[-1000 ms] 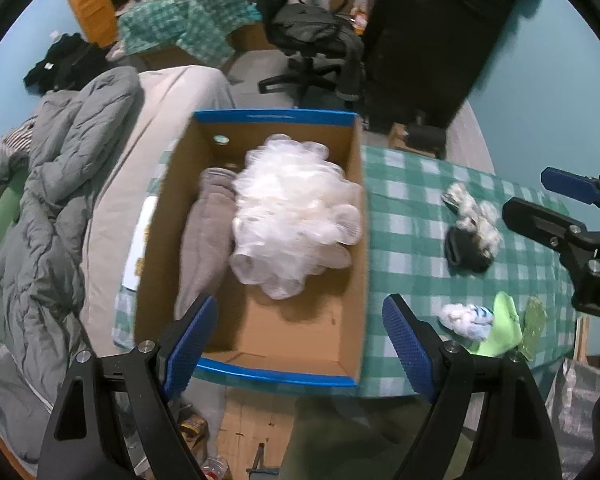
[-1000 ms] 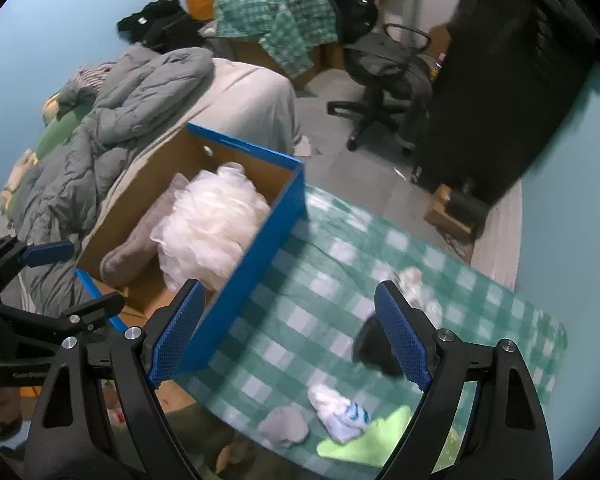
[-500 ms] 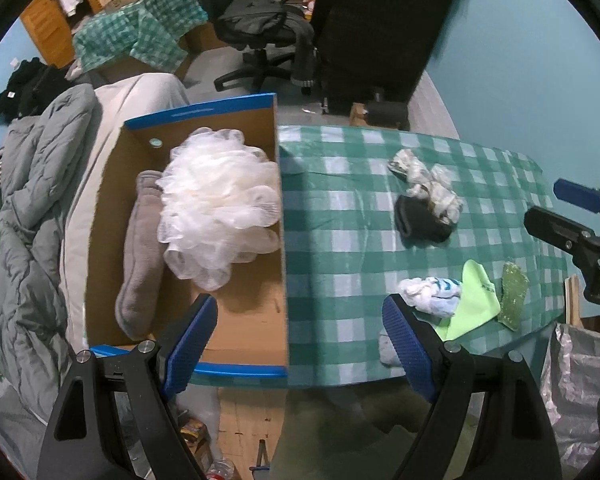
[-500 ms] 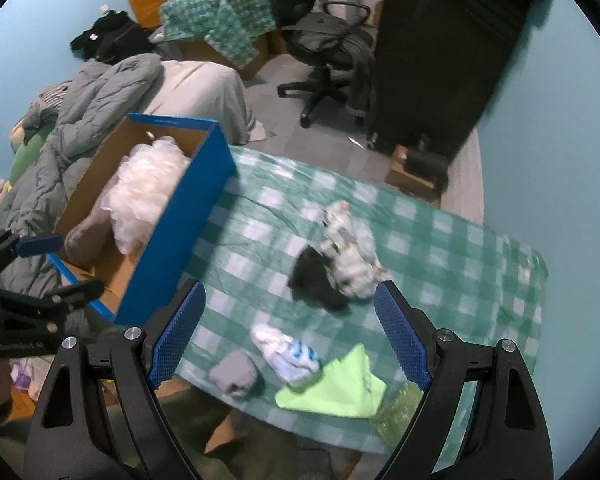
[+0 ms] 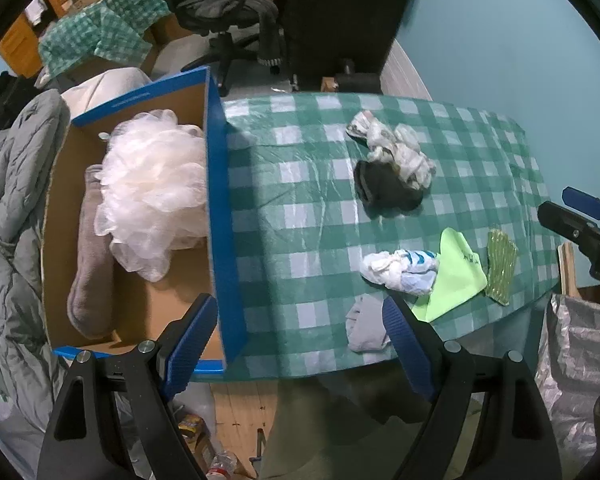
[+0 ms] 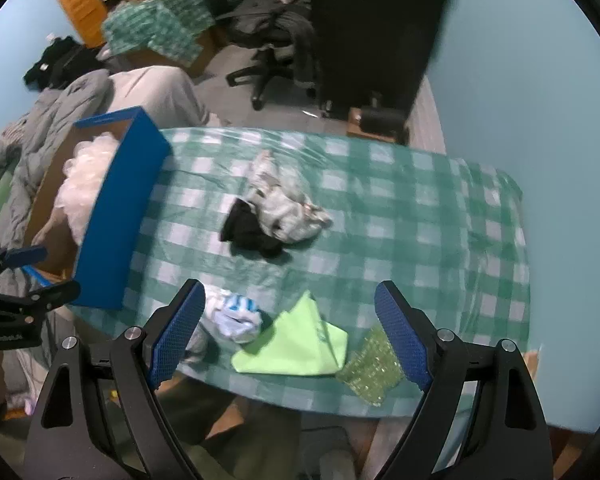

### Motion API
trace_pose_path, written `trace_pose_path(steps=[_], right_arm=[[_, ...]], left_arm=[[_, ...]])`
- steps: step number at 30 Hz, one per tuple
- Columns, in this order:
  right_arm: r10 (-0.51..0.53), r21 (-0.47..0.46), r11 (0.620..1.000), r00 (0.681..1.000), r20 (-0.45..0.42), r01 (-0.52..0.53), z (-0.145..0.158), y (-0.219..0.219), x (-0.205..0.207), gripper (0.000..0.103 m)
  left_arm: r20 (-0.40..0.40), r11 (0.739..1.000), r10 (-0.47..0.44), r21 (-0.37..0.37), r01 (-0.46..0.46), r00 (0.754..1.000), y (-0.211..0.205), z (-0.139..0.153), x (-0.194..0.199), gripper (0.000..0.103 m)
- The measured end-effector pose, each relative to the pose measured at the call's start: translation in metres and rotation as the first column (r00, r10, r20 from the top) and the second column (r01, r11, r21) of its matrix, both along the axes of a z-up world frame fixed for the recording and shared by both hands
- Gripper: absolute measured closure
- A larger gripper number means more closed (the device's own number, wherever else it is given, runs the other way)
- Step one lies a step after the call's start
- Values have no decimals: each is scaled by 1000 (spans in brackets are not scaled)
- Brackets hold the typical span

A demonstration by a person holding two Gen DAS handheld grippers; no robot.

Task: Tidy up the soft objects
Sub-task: 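Move both tools back over the table toward the grey sock and green scrubber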

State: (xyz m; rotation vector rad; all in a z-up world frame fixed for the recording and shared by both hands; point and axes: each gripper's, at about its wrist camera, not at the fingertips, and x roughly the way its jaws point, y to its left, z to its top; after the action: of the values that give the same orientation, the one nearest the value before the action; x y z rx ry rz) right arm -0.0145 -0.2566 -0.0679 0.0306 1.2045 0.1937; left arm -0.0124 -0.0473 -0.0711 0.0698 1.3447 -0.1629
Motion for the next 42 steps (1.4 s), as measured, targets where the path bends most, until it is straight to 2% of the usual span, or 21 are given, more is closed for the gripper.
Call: trace_pose_path(steps=[10,22,30,42], right_arm=[[-133,-3,991,990,-53,133,-37,-50,-14,17],[-217,-10,976,966,-139,218,-94,-83,-31,17],[-240,-25,970,950,-200,240,-131,-93,-34,17],[-272,-23,961,933,-235,275,-159,-104,-31,17]], left_arm=[[-24,1000,-26,-3,26,999,-17,-25,2,17],[-59,998,-67,6,68,996,-37,-60,-7,17],[-100,999,-38,-32,35,994,-42,-82,-13,17],[-134,996,-87,6,88,987,-63,-106,-19,17]])
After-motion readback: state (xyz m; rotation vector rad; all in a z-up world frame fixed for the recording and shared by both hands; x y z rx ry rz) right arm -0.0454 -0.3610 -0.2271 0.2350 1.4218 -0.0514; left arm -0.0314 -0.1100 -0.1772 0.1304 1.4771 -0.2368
